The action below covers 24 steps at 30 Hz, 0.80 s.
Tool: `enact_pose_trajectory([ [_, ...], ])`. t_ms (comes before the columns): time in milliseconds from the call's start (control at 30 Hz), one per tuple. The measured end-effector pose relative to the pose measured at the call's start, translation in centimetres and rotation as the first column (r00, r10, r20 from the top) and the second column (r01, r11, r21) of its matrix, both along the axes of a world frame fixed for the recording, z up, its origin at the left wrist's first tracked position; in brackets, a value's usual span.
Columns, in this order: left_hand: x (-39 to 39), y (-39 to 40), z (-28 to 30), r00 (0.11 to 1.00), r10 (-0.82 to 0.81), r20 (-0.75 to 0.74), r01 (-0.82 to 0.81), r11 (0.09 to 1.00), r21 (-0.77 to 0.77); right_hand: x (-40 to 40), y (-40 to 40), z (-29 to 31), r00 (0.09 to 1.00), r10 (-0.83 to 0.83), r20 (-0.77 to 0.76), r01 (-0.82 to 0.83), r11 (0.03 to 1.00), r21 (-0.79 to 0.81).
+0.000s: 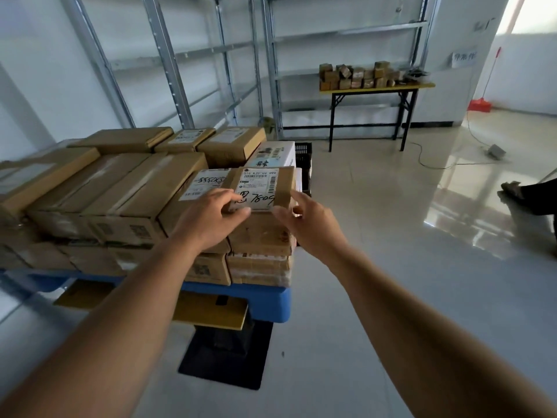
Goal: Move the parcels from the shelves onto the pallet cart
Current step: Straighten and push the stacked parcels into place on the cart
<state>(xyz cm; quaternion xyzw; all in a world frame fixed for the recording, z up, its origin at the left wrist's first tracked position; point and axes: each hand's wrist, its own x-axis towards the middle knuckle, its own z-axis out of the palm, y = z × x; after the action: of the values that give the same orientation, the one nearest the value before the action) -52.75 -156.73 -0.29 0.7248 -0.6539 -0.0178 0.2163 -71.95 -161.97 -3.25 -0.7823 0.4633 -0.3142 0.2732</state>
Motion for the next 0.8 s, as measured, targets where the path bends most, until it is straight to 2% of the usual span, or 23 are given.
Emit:
enact_pose_trajectory([
  [67, -0.2, 0.0, 0.1, 0.999, 0.023, -0.026, -0.023, 1.0, -0.001, -0.1, -1.0, -0.6, 0.981, -0.024, 0.191, 0.003, 0.994, 0.111],
  [133, -0.1, -0.1, 0.1, 0.998, 0.028, -0.055, -0.028, 1.0, -0.001, -0.1, -2.3, -1.0, 0.952, -0.07, 0.298, 0.001, 0.974, 0.225],
  [233, 0.1, -0.3, -0.1, 0.999, 0.031, -0.029, -0.031, 0.999, -0.005, 0.3, -3.9, -1.7, 0.937, -0.114, 0.332, -0.028, 0.919, 0.393],
  [367, 0.3, -0.7, -0.2, 0.999, 0.028, -0.044, -0.029, 0.999, -0.024, 1.0, -4.8, -2.5, 0.924, -0.156, 0.348, -0.101, 0.781, 0.617],
  [567, -0.8, -0.6, 0.1, 0.993, 0.11, -0.052, -0.111, 0.994, -0.023, 1.0, -5.2, -3.1, 0.912, -0.107, 0.397, -0.21, 0.708, 0.674],
  [800, -2.0, 0.0, 0.0, 0.965, 0.243, -0.101, -0.237, 0.969, 0.071, 0.8, -5.6, -3.1, 0.924, 0.027, 0.381, -0.292, 0.692, 0.66],
])
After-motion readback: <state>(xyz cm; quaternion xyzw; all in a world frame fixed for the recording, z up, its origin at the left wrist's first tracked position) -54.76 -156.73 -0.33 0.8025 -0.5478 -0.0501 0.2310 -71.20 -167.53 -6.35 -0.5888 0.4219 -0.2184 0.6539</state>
